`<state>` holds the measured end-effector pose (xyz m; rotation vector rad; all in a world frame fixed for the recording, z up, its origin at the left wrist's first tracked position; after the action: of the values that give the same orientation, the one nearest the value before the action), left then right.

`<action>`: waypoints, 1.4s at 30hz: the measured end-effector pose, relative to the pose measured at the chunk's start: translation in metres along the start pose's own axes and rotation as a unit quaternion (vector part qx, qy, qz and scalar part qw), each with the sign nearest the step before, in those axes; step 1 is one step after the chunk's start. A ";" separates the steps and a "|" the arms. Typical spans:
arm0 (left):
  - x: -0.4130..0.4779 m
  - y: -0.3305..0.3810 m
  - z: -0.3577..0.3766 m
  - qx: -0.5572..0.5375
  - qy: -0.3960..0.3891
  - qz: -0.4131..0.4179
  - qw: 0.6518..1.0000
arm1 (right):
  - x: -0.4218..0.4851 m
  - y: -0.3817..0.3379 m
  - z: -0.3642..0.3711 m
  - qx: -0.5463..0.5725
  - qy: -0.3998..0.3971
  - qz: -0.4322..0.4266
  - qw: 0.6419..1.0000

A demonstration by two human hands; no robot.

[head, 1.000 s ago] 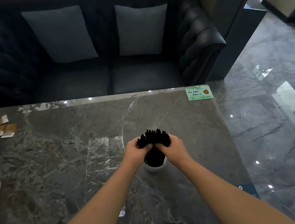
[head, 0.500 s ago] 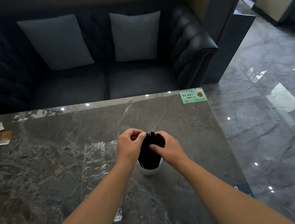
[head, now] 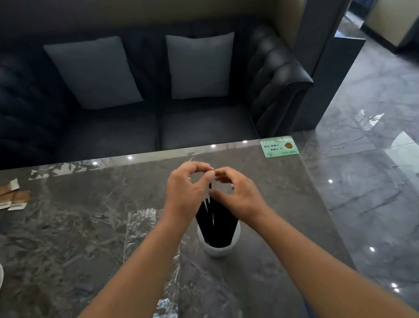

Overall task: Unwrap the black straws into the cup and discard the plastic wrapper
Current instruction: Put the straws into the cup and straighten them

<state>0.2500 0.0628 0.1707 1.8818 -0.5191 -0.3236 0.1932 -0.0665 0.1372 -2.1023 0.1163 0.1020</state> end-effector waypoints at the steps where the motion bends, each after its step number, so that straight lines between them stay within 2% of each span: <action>1: 0.001 0.007 -0.002 -0.013 0.000 0.009 1.000 | 0.002 -0.008 0.000 0.014 -0.002 -0.010 1.000; 7: 0.001 0.046 -0.018 -0.042 0.001 0.066 0.997 | -0.001 -0.046 0.001 0.153 0.010 -0.083 0.985; 10: -0.004 0.057 -0.029 -0.115 0.018 0.066 0.991 | -0.010 -0.059 0.001 0.200 0.021 -0.107 0.974; 15: -0.018 0.075 -0.057 -0.131 0.079 0.105 0.983 | -0.033 -0.062 -0.006 0.223 0.028 -0.096 0.970; 21: -0.030 0.049 -0.083 -0.173 0.097 0.069 0.978 | -0.054 -0.042 -0.011 0.221 -0.007 -0.048 0.974; 26: -0.047 0.012 -0.085 -0.215 0.105 0.024 0.971 | -0.066 -0.020 -0.025 0.302 0.024 -0.016 0.953; 33: -0.082 -0.038 -0.057 -0.228 0.053 -0.040 0.972 | -0.062 -0.014 -0.035 0.488 0.051 0.010 0.871; 35: -0.090 -0.049 -0.042 -0.209 0.018 -0.053 0.976 | -0.060 -0.017 -0.036 0.502 0.063 0.009 0.862; 38: -0.104 -0.059 -0.014 -0.160 -0.054 -0.061 0.984 | -0.059 -0.021 -0.038 0.466 0.086 0.005 0.881; 42: -0.118 -0.061 0.019 -0.087 -0.131 -0.051 0.986 | -0.057 -0.032 -0.040 0.358 0.102 -0.018 0.928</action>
<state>0.1512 0.1242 0.1045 1.7072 -0.5520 -0.6706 0.1412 -0.0827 0.1919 -1.3762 0.2045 -0.1644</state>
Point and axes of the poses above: each hand's wrist, its own x-axis towards the middle knuckle, its own z-axis out of the palm, y = z × x, the point moved 8 cm from there along x, towards the middle knuckle, and after that the axes turned 13 degrees about -y, right-handed, at the moved point
